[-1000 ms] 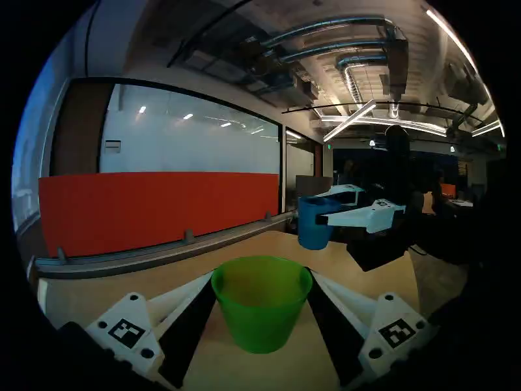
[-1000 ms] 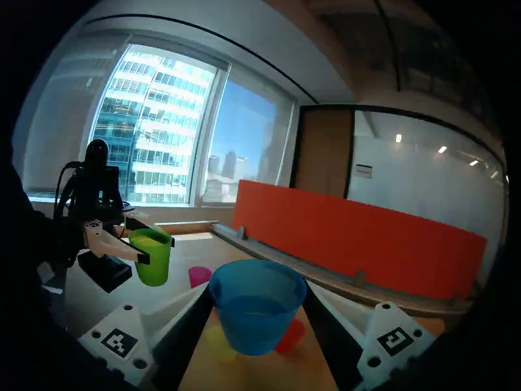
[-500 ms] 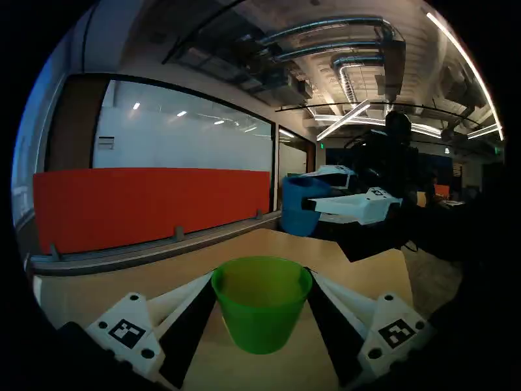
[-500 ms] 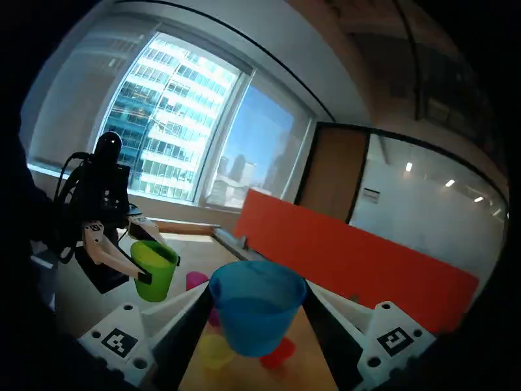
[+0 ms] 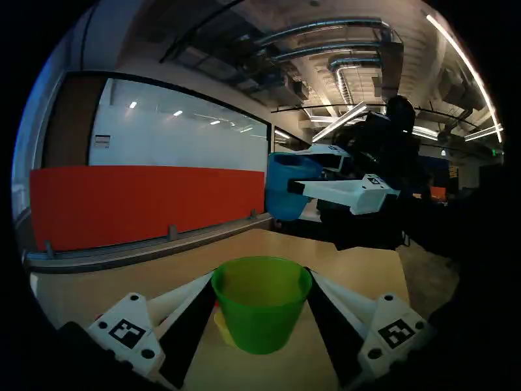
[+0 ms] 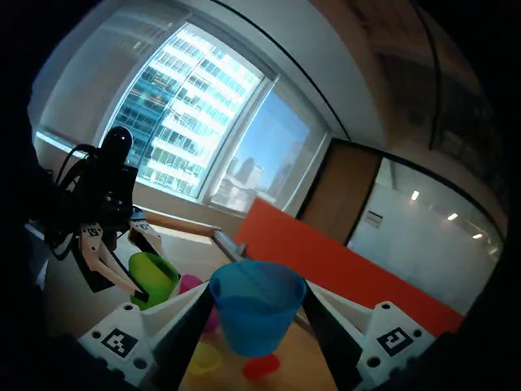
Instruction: Pour water
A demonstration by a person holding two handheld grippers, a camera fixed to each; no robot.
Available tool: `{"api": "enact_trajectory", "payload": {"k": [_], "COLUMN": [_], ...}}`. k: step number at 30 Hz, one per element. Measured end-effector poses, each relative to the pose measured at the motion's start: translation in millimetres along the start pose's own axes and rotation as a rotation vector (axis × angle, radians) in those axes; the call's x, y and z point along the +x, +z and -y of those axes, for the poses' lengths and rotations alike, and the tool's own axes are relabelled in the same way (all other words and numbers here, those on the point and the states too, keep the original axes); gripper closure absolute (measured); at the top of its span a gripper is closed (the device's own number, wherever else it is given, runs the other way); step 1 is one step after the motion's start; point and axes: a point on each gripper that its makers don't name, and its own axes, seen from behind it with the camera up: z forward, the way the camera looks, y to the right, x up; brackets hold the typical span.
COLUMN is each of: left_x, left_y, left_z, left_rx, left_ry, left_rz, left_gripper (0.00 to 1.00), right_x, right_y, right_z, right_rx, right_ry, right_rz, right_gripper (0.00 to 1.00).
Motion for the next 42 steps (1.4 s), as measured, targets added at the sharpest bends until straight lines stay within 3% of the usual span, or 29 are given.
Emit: {"api": "enact_trajectory", "payload": {"k": [7, 27, 42], "left_x": [0.4, -0.6, -2.2], "left_y": [1.8, 9.0, 15.1], "left_z": [-4.6, -24.2, -26.7], "left_rx": [-0.014, -0.054, -0.065], "left_ry": [-0.002, 0.014, 0.009], "left_rz": [-0.003, 0.002, -0.003], "left_gripper": [0.12, 0.11, 0.12], "right_x": [15.6, 42.4, 46.1], "right_y": [6.2, 23.0, 31.3], "right_z": [1.3, -0.7, 3.8], "right_rx": [-0.001, -0.012, -0.010], "right_ry": [-0.123, -0.379, -0.548], "right_rz": [-0.017, -0.031, -0.017], "right_gripper": [0.08, 0.08, 0.08]}}
